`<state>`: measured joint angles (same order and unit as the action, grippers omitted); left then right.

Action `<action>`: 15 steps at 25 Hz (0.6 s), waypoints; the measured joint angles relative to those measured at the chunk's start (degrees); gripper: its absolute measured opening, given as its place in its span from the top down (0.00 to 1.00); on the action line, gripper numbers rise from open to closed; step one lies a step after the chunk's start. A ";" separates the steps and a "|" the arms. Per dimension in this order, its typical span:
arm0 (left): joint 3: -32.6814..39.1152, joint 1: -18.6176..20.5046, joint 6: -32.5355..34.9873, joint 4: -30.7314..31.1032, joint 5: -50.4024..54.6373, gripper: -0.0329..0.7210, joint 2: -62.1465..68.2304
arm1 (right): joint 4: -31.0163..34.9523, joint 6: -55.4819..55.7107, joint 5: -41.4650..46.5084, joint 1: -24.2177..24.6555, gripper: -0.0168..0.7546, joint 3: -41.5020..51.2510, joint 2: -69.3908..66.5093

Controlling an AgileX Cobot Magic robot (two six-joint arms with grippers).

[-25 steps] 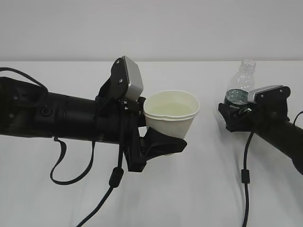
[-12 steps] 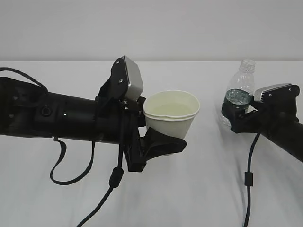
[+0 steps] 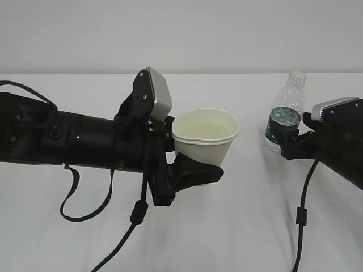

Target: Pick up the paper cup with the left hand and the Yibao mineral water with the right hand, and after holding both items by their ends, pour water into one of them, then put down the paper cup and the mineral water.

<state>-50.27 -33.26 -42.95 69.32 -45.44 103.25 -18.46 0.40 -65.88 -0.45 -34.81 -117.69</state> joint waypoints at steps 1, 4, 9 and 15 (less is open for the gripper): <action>0.00 0.00 0.00 0.00 0.00 0.39 0.00 | 0.00 0.00 0.00 0.00 0.12 0.25 0.56; 0.00 0.00 0.00 0.00 0.00 0.39 0.00 | 0.00 0.00 0.00 0.00 0.12 1.07 1.88; 0.00 0.00 0.00 0.00 0.16 0.39 0.00 | 0.34 0.91 0.00 0.00 0.13 2.23 4.00; 0.00 0.00 0.00 0.00 0.16 0.39 0.00 | 1.06 1.62 0.00 0.00 0.13 3.80 5.73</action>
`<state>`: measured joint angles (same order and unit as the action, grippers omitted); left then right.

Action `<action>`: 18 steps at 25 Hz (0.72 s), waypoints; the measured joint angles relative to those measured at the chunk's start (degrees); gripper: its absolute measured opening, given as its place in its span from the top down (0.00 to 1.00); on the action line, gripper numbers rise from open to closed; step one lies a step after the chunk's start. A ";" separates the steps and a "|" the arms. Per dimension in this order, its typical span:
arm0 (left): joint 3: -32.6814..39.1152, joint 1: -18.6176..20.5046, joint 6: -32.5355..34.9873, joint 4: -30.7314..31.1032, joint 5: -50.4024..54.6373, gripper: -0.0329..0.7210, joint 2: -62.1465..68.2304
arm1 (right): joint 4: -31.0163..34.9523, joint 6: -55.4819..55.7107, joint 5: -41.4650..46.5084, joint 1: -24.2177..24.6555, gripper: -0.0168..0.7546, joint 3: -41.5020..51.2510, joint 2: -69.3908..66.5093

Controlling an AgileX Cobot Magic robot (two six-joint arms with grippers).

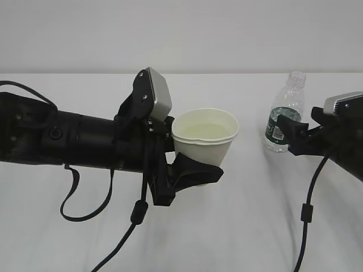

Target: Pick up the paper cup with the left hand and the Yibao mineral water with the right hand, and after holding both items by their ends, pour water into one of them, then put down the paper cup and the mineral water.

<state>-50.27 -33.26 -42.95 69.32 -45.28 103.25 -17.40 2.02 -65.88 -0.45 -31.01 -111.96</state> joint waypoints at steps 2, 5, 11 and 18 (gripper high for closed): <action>0.00 0.00 0.00 0.00 0.00 0.39 0.00 | 0.58 0.13 0.00 0.00 0.13 0.51 0.39; 0.00 0.00 0.00 0.00 0.00 0.39 0.00 | 1.34 0.13 0.00 0.00 0.13 0.64 1.10; 0.00 0.00 0.00 0.00 0.09 0.39 0.00 | 4.64 0.16 0.00 0.00 0.14 0.64 3.24; 0.00 0.00 0.00 0.00 0.09 0.39 0.00 | 9.69 -2.95 0.00 0.00 0.14 0.75 4.47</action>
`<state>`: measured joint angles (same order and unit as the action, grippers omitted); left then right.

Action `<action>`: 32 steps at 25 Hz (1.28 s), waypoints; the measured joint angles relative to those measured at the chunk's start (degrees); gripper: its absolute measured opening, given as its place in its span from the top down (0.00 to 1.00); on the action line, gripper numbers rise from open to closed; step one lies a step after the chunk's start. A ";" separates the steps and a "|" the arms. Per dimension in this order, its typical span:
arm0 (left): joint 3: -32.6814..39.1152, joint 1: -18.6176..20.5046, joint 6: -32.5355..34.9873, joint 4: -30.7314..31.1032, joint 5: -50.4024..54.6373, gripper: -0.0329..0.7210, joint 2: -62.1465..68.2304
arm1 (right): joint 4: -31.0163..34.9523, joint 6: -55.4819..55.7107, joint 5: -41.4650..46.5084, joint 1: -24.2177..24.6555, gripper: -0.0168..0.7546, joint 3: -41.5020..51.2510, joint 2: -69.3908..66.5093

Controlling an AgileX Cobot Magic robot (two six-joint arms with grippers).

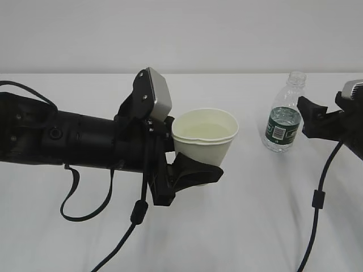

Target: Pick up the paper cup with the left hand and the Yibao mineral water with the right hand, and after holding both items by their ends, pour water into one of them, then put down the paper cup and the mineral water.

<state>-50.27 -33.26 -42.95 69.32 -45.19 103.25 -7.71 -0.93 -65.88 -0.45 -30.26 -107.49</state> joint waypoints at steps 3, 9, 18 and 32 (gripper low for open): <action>0.00 0.00 0.00 0.00 0.00 0.39 0.00 | 1.55 -0.94 0.00 0.00 0.14 0.00 0.00; 0.00 0.00 0.00 0.00 0.00 0.39 0.00 | 2.51 -1.76 0.18 0.00 0.16 0.00 2.15; 0.00 0.00 0.00 -0.19 0.12 0.39 0.00 | 3.51 -3.74 3.68 0.00 0.18 0.00 8.72; 0.00 0.00 0.00 -2.49 0.72 0.39 0.00 | 3.23 -3.88 14.84 0.00 0.19 0.35 20.31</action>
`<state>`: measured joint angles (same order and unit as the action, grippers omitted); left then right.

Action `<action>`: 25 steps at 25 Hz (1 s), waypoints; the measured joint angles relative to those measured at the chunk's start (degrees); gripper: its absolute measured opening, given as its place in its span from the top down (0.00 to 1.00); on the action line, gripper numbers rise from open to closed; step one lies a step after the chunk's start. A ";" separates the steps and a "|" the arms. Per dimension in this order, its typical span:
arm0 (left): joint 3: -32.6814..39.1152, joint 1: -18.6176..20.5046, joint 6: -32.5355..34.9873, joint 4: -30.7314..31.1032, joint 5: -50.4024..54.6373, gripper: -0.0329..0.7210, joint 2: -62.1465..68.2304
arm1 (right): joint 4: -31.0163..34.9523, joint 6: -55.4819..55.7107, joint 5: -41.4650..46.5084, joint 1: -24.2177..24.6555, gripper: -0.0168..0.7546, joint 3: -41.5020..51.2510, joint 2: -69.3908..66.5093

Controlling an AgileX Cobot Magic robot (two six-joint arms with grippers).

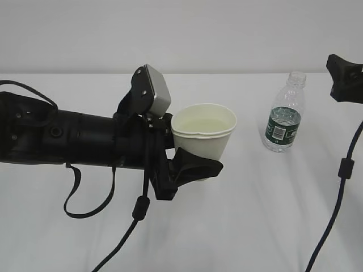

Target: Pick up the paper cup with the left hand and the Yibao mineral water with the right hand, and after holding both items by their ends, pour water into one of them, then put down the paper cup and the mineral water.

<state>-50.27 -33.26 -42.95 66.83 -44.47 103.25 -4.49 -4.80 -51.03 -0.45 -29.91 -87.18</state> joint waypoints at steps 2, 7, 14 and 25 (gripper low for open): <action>0.00 0.00 0.00 -0.36 0.66 0.39 0.00 | -0.04 0.00 1.48 0.00 0.19 0.00 1.51; 0.00 0.00 0.00 -2.04 1.55 0.39 0.00 | -0.26 0.00 6.15 0.00 0.19 0.04 5.56; 0.00 0.00 0.00 -2.66 1.65 0.39 0.00 | -2.45 0.07 11.44 0.00 0.20 0.13 9.63; 0.00 0.00 0.00 -2.66 1.68 0.39 0.00 | -2.59 0.17 18.52 0.00 0.20 0.13 16.49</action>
<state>-50.27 -33.26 -42.95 64.18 -42.79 103.25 -7.08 -4.63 -32.52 -0.45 -29.78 -70.70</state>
